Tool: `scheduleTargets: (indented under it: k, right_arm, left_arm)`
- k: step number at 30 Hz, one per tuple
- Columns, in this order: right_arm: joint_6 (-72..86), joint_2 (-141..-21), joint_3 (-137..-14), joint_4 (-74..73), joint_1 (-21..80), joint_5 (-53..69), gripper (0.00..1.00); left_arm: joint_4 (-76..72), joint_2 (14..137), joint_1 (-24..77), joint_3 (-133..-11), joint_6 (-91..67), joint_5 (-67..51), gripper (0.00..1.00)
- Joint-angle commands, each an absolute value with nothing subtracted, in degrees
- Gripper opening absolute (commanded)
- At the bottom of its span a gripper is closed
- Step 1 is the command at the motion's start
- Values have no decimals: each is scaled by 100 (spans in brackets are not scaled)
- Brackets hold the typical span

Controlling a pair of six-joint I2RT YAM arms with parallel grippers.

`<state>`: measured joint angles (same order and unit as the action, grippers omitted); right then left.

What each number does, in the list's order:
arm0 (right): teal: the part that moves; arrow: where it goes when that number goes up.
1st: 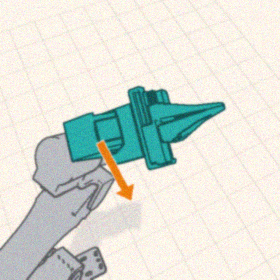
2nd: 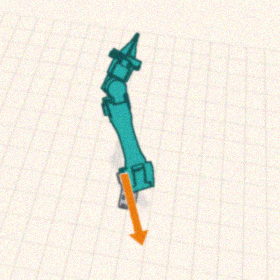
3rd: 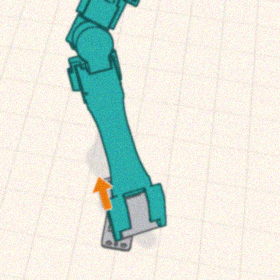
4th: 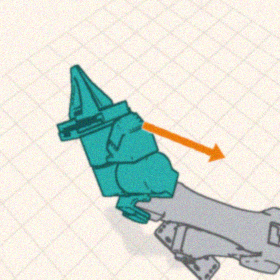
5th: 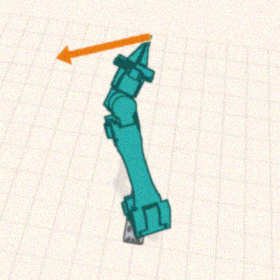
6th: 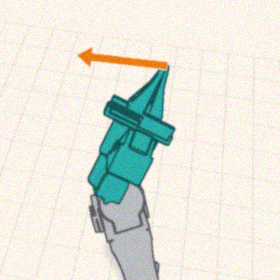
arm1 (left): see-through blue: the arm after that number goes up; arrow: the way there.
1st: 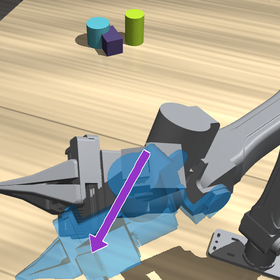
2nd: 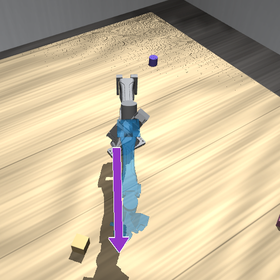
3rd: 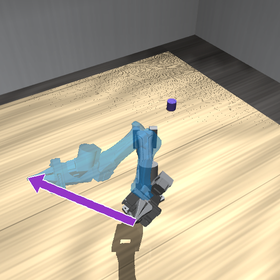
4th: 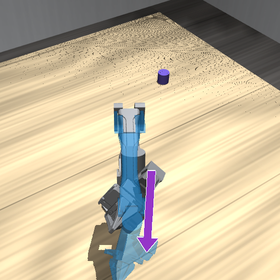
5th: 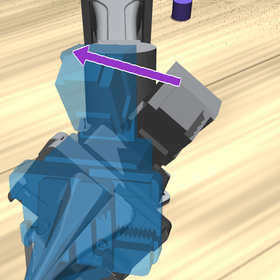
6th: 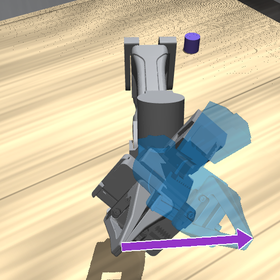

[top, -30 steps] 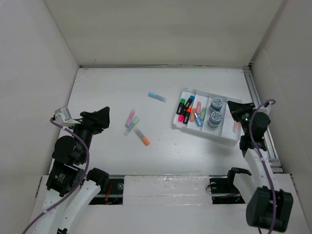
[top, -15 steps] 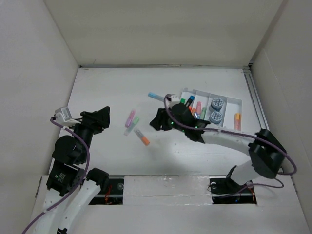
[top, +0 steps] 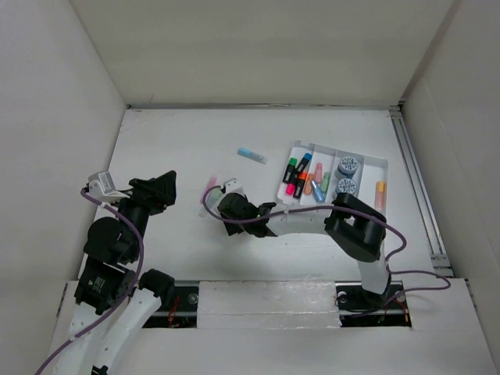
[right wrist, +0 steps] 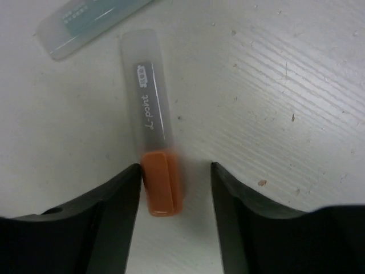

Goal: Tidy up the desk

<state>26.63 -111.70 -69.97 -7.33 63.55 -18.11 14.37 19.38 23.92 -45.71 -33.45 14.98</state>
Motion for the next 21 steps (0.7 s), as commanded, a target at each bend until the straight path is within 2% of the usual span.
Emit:
scheduleTargets:
  k: [1, 3, 4, 6, 9, 12, 15, 16, 21]
  right_arm:
    - [2549, -11477, -7460, -1124, 6460, -2407, 54]
    - [2575, -11810, -7646, -1397, 6521, -2574, 34]
    - [2558, -11908, -7768, -1502, 6521, -2645, 18]
    - [2575, -11997, -7822, -1704, 6521, -2611, 8]
    - [2610, -11735, -7621, -1679, 6521, -2330, 1]
    - [2663, -10988, -7227, -1512, 6521, -2171, 0]
    - [2733, -9709, -6656, -882, 6408, -2250, 0]
    - [2786, -9703, -6462, -879, 6320, -2241, 0]
    - [3565, -7623, -5223, 561, 5234, -2136, 0]
  left_arm:
    - [1151, 1899, 2408, -4518, -3261, 1424, 68]
    - [1151, 1890, 2408, -4518, -3252, 1424, 68]
    - [1151, 1898, 2408, -4518, -3252, 1424, 68]
    - [1143, 1898, 2408, -4518, -3252, 1415, 68]
    - [1143, 1899, 2408, -4518, -3252, 1406, 68]
    - [1151, 1899, 2408, -4518, -3243, 1415, 68]
    - [1142, 1890, 2408, -4517, -3252, 1415, 68]
    - [1143, 1890, 2408, -4518, -3252, 1406, 68]
    - [1142, 1890, 2408, -4518, -3261, 1406, 68]
